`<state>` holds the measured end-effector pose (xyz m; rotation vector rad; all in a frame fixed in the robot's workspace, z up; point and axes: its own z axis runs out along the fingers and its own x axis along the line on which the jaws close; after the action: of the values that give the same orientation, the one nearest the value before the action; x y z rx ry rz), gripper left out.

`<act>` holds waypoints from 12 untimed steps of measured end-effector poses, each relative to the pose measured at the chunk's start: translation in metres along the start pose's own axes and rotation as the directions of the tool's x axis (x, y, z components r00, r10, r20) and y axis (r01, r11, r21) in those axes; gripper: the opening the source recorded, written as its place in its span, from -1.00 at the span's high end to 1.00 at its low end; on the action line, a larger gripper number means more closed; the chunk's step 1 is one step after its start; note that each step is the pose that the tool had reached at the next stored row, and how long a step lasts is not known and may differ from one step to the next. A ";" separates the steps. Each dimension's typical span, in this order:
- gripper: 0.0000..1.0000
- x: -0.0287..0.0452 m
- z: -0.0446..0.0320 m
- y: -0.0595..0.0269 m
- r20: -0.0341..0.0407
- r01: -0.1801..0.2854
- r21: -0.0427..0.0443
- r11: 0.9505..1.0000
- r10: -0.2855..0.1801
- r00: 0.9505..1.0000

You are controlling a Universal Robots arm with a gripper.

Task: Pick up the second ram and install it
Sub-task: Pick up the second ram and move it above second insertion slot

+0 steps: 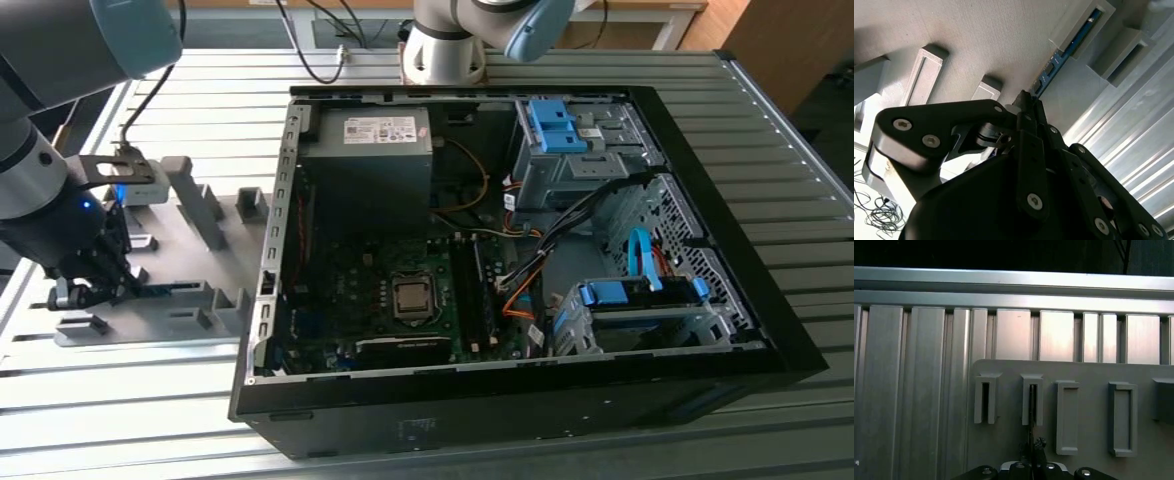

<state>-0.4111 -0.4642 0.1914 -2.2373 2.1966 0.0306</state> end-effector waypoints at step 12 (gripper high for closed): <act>0.73 0.0002 0.0000 0.0000 0.000 0.008 0.000 1.000 -0.008 1.000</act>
<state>-0.4111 -0.4644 0.1914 -2.2461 2.1878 0.0307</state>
